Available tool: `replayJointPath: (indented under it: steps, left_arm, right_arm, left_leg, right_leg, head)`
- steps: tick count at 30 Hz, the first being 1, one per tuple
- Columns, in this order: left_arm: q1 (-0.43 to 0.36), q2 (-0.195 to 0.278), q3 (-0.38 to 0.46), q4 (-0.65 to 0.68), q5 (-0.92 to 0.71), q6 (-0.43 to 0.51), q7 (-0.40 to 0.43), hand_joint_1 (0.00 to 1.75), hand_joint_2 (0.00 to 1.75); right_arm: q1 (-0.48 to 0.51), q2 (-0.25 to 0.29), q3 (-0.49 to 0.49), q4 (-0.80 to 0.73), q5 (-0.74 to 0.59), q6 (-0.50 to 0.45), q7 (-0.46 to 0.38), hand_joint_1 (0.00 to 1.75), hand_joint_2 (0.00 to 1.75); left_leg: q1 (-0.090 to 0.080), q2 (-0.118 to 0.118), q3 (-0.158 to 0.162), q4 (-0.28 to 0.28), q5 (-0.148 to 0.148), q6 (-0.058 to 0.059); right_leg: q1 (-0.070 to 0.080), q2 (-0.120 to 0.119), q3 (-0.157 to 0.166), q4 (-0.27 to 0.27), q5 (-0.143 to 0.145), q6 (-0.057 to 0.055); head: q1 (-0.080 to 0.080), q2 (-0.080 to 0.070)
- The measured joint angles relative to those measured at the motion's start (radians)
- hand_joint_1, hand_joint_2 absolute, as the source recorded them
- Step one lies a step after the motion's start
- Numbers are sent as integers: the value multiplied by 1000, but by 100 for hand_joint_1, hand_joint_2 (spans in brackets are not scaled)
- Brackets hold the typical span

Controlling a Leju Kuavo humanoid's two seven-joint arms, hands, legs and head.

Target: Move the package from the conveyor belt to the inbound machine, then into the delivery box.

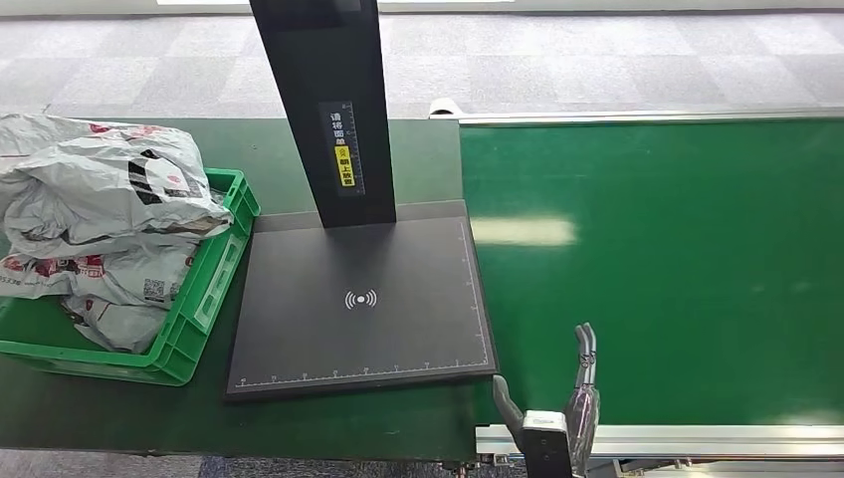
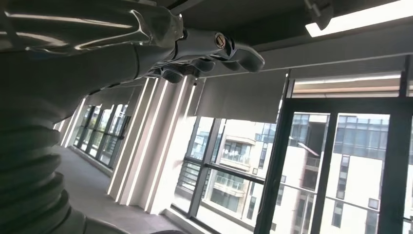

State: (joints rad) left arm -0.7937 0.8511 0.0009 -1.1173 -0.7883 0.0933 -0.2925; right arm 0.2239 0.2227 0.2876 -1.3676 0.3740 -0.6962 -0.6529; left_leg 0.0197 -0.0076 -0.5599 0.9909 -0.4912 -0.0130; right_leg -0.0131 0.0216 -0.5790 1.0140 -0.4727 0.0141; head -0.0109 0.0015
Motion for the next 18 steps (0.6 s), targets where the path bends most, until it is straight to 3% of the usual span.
replayJointPath:
  steps: [3,5,8,11,15,17,18]
  left_arm:
    - [99,57,42,-133,54,-21,9,0,175]
    - [190,60,93,-232,114,-18,-9,0,175]
    - [353,-4,170,-393,261,1,-77,0,175]
    - [501,-85,190,-516,307,67,-111,0,175]
    - [604,-143,197,-608,360,78,-118,0,175]
    - [648,-201,200,-643,509,-16,-150,0,87]
    - [660,-220,201,-652,558,-49,-161,0,58]
  right_arm:
    - [4,0,-1,0,-2,0,-1,0,175]
    - [5,-1,-1,0,-9,0,-1,0,175]
    - [4,-5,4,0,-35,0,-1,0,175]
    - [3,-9,9,0,-54,0,-3,0,175]
    - [2,-14,15,0,-68,0,-5,0,175]
    - [-2,-20,25,2,-105,0,3,0,175]
    - [-3,-21,28,2,-118,0,7,0,175]
  left_leg:
    - [0,1,0,0,0,0]
    - [0,0,1,0,-1,0]
    - [-1,1,1,0,-1,0]
    - [-2,2,2,0,-1,0]
    - [-2,0,2,0,-1,0]
    - [-3,-1,3,0,-2,0]
    - [-3,-1,3,0,-2,0]
  right_leg:
    - [0,0,-1,0,0,0]
    - [0,0,-1,-1,-1,0]
    - [-1,0,0,-1,-1,-1]
    - [-2,1,0,-1,-1,0]
    - [-2,0,1,-1,-1,0]
    - [-3,0,2,-1,-1,0]
    - [-3,0,2,-1,-1,0]
  head:
    - [0,0]
    - [0,0]
    - [0,0]
    - [0,0]
    - [0,0]
    - [-1,0]
    - [-1,0]
